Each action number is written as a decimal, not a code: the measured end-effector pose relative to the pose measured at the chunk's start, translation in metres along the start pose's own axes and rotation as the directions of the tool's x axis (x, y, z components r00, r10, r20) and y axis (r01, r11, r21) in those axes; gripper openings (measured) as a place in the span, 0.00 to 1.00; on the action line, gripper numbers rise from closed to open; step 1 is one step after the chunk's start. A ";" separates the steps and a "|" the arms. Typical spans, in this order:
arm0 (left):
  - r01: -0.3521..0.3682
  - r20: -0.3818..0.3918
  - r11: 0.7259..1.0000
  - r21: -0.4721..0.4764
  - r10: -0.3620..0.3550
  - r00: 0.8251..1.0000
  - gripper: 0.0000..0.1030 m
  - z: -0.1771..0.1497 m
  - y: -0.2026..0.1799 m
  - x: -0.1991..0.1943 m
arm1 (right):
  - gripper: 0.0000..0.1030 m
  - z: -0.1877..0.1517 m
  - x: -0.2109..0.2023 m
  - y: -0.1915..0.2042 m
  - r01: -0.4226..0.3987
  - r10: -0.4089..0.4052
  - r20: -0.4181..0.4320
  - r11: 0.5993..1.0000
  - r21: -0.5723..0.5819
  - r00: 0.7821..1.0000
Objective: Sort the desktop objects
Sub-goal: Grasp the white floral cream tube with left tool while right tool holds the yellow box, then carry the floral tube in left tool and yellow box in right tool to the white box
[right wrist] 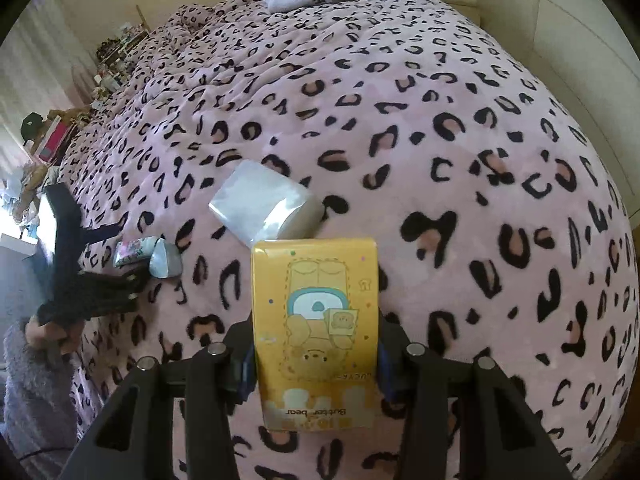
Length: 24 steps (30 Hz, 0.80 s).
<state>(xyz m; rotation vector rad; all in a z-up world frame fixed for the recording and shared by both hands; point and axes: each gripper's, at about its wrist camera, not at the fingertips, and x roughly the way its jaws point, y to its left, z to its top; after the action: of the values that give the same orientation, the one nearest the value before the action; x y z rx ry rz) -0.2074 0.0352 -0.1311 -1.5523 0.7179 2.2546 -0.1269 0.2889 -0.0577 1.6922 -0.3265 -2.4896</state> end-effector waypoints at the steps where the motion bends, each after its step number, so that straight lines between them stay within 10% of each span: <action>1: 0.000 0.000 1.000 0.008 0.000 1.000 0.90 0.000 -0.001 0.003 | 0.45 0.000 0.000 0.000 -0.003 0.003 -0.001 1.000 0.000 1.000; 13: 0.034 0.035 0.996 -0.077 -0.032 0.999 0.16 -0.011 -0.001 -0.013 | 0.45 -0.002 -0.003 0.002 -0.008 0.007 0.018 1.000 0.024 1.000; 24: 0.090 0.086 0.950 -0.299 -0.067 0.994 0.15 -0.031 0.010 -0.057 | 0.45 -0.011 -0.003 0.022 -0.010 0.009 0.035 0.999 0.034 0.999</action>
<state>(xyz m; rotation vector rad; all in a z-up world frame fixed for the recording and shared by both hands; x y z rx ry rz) -0.1678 0.0108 -0.0848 -1.5831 0.2924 2.4346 -0.1164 0.2671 -0.0537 1.6568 -0.3812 -2.5236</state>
